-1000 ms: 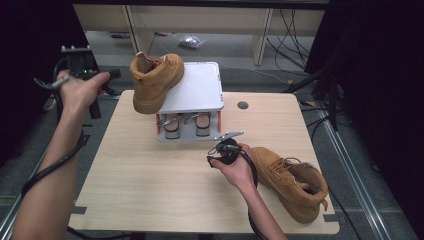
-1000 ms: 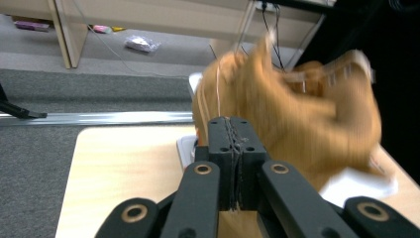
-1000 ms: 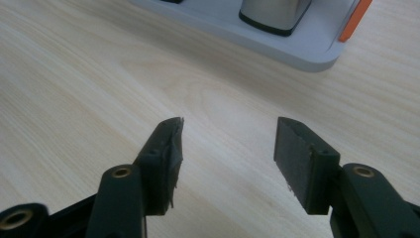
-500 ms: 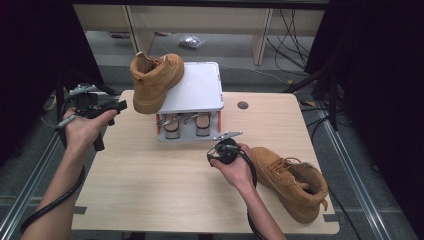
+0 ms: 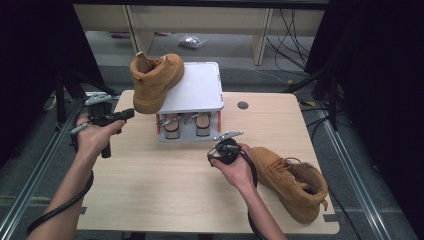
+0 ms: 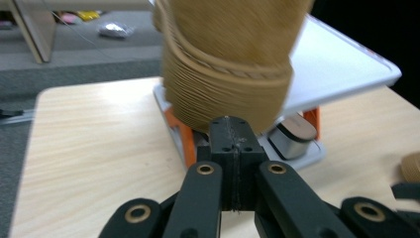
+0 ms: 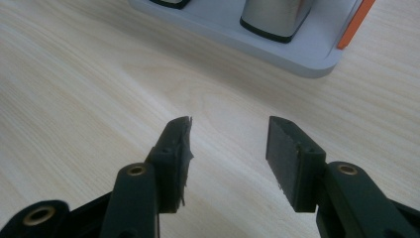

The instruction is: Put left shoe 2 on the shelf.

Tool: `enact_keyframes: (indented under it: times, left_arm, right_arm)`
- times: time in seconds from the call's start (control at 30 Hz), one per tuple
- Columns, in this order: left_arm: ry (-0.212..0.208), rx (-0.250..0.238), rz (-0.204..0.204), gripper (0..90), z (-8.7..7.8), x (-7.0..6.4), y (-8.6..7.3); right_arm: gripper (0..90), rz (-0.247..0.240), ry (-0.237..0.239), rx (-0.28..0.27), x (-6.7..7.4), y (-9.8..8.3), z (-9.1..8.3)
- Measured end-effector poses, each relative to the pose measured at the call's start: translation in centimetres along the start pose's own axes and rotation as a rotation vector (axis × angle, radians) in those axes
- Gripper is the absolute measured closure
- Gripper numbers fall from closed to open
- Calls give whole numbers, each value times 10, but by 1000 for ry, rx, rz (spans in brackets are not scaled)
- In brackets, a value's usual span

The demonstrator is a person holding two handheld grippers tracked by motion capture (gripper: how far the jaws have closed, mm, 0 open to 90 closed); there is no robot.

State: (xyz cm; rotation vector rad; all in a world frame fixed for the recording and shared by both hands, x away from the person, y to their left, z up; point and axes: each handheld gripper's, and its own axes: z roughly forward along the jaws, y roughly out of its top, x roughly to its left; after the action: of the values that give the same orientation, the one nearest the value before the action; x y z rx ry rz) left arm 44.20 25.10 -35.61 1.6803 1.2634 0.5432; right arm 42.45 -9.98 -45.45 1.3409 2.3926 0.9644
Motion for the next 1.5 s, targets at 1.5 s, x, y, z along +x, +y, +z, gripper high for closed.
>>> enact_keyframes:
  times: [1.5]
  left_arm:
    - [16,78,58,900,46,-35,15]
  right_arm:
    - [513,36,6,4,-1,-1,-2]
